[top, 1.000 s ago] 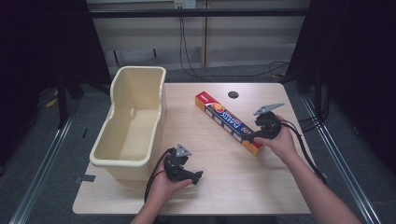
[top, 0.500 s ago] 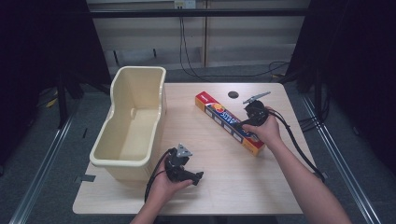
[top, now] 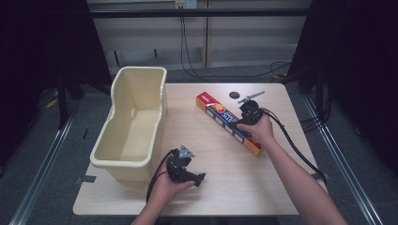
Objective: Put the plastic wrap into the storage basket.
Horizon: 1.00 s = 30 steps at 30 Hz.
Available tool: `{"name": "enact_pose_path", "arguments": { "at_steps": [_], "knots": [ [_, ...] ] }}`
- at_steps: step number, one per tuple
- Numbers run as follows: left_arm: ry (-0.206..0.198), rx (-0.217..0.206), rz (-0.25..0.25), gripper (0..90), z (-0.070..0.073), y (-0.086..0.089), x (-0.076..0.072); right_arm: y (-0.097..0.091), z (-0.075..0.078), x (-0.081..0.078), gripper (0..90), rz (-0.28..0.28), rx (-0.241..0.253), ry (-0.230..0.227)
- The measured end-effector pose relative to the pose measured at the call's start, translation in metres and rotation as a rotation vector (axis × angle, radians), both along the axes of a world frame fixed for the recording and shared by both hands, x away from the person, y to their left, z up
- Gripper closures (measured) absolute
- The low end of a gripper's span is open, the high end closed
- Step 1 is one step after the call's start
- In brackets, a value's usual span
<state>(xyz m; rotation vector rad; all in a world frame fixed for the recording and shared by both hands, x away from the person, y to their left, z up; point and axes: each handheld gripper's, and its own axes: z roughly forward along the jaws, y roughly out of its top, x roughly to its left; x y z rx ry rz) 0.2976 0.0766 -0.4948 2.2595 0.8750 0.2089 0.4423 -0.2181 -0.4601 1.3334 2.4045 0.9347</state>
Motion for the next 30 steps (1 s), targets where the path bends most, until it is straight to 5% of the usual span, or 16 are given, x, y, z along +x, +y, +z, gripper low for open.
{"name": "enact_pose_path", "arguments": {
  "at_steps": [12,25,30],
  "knots": [
    [0.009,-0.001,-0.004,1.4,-0.002,0.001,0.002,0.009,-0.01,0.006,30.3,-0.017,-0.052,0.041],
    [-0.007,-0.001,0.011,1.8,0.001,0.002,0.0,0.017,-0.012,0.0,41.6,0.038,-0.156,0.016],
    [0.001,-0.005,0.004,1.8,0.001,0.002,0.001,0.009,-0.008,-0.011,42.0,0.087,-0.148,0.017]
  ]
}}
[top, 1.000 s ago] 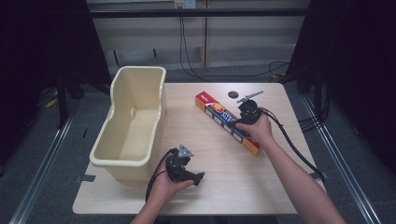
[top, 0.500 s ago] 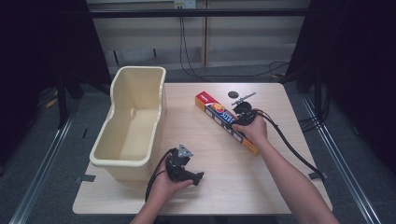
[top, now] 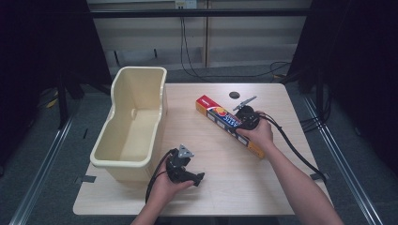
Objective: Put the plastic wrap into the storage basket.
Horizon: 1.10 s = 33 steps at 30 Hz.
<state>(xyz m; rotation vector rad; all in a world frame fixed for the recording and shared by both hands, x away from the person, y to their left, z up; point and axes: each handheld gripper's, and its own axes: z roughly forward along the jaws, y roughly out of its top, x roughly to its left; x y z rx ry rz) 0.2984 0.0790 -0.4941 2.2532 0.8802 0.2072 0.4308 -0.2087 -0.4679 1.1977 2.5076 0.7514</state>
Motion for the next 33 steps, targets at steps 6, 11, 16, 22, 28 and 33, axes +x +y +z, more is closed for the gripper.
{"name": "enact_pose_path", "arguments": {
  "at_steps": [6,11,16,22,28,33],
  "knots": [
    [0.022,-0.003,-0.01,1.7,0.002,-0.001,0.0,-0.02,0.011,-0.018,41.9,0.064,0.032,-0.021],
    [0.04,-0.044,-0.013,1.2,0.008,-0.004,-0.001,-0.036,0.021,-0.033,41.8,0.122,0.062,-0.007],
    [0.051,-0.112,-0.034,0.7,0.018,-0.009,-0.002,-0.047,0.03,-0.047,41.8,0.175,0.084,-0.012],
    [0.046,-0.146,-0.079,0.6,0.032,-0.014,0.003,-0.053,0.037,-0.06,41.7,0.249,0.101,-0.012],
    [0.046,-0.13,-0.126,0.5,0.053,-0.023,0.012,-0.051,0.041,-0.071,41.5,0.304,0.09,-0.004],
    [0.025,-0.111,-0.155,0.4,0.073,-0.032,0.022,-0.05,0.043,-0.076,41.5,0.336,0.084,0.009]
  ]
}}
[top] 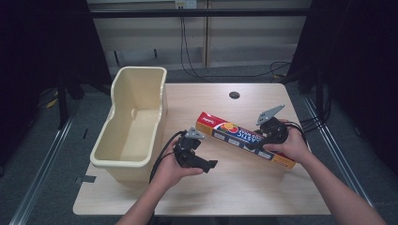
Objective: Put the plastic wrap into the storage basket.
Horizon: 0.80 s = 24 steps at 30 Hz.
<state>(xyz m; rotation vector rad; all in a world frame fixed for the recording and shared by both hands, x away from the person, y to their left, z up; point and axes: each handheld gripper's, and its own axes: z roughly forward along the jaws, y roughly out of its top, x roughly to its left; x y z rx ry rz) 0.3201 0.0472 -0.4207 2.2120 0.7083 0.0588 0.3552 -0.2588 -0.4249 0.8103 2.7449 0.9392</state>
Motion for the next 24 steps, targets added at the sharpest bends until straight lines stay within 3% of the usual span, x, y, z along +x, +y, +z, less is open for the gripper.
{"name": "enact_pose_path", "arguments": {
  "at_steps": [6,7,10,17,20,24],
  "knots": [
    [-0.06,0.045,-0.064,1.4,0.024,-0.014,0.01,-0.001,0.002,0.0,41.5,0.05,-0.003,0.003],
    [-0.052,0.034,-0.061,2.2,0.027,-0.017,0.013,-0.002,0.003,0.0,41.5,0.056,-0.005,-0.004],
    [-0.068,0.054,-0.07,3.0,0.034,-0.021,0.021,-0.002,0.005,0.0,41.5,0.077,0.02,-0.003],
    [-0.087,0.081,-0.097,3.6,0.049,-0.033,0.035,-0.003,0.013,-0.003,41.4,0.115,0.014,-0.005],
    [-0.086,0.125,-0.135,4.3,0.052,-0.038,0.04,-0.005,0.014,-0.003,41.4,0.132,0.007,-0.007],
    [-0.09,0.145,-0.149,4.7,0.053,-0.045,0.044,-0.004,0.015,-0.004,41.4,0.154,0.002,-0.003]
  ]
}}
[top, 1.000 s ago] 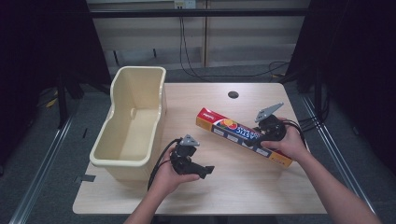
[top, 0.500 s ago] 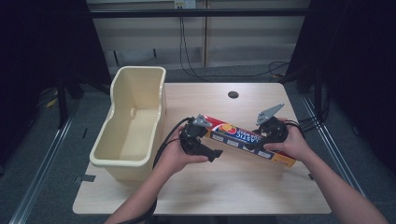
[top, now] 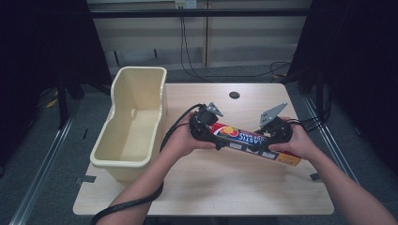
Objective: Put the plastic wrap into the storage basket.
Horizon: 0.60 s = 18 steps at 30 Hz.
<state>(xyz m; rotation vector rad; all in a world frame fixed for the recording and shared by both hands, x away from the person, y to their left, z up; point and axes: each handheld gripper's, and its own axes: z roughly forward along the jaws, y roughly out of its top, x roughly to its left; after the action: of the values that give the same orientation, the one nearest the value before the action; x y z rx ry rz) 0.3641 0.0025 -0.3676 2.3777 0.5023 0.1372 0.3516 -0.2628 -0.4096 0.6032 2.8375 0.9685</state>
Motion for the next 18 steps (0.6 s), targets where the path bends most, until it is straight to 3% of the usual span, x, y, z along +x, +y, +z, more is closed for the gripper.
{"name": "enact_pose_path", "arguments": {
  "at_steps": [8,11,18],
  "knots": [
    [-0.023,0.049,-0.04,4.5,0.008,-0.009,0.008,0.005,0.003,-0.003,41.4,0.055,-0.016,-0.018],
    [0.002,0.045,-0.058,4.3,0.009,-0.013,0.011,0.007,0.004,-0.004,41.4,0.08,-0.008,-0.016],
    [0.037,0.093,-0.079,4.3,0.004,-0.019,0.011,0.009,0.005,-0.006,41.3,0.125,-0.012,-0.025]
  ]
}}
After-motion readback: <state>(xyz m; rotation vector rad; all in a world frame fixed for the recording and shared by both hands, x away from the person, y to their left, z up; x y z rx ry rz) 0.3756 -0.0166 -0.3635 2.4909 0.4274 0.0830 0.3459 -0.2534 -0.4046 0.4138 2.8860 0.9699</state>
